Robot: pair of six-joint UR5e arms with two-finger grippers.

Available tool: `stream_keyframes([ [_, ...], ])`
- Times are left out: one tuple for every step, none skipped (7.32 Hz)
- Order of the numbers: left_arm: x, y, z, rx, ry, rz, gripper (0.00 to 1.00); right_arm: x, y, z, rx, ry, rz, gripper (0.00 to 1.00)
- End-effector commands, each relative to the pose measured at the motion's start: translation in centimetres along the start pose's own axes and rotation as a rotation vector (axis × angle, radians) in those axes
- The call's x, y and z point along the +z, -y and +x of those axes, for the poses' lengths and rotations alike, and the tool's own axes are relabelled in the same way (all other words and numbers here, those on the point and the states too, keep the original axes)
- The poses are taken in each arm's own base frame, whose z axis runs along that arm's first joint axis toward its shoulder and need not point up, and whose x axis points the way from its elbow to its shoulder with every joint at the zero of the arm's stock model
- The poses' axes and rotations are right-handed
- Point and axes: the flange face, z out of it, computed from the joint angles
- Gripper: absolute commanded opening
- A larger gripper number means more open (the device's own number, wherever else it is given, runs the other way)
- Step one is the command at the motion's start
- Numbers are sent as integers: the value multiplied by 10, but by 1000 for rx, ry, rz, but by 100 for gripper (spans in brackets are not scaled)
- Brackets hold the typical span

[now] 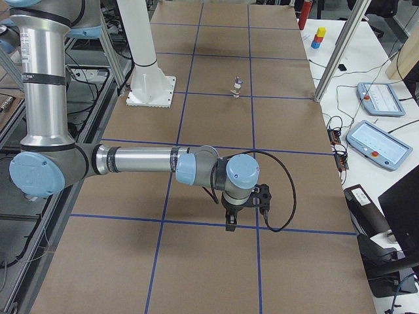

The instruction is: Assemble PPR valve and pipe with both arms

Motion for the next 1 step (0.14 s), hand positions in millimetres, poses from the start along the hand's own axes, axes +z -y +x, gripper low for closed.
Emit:
stream_keyframes([
  [2, -1, -2, -4, 0, -5, 100, 1, 0, 0, 0, 0, -1, 100],
])
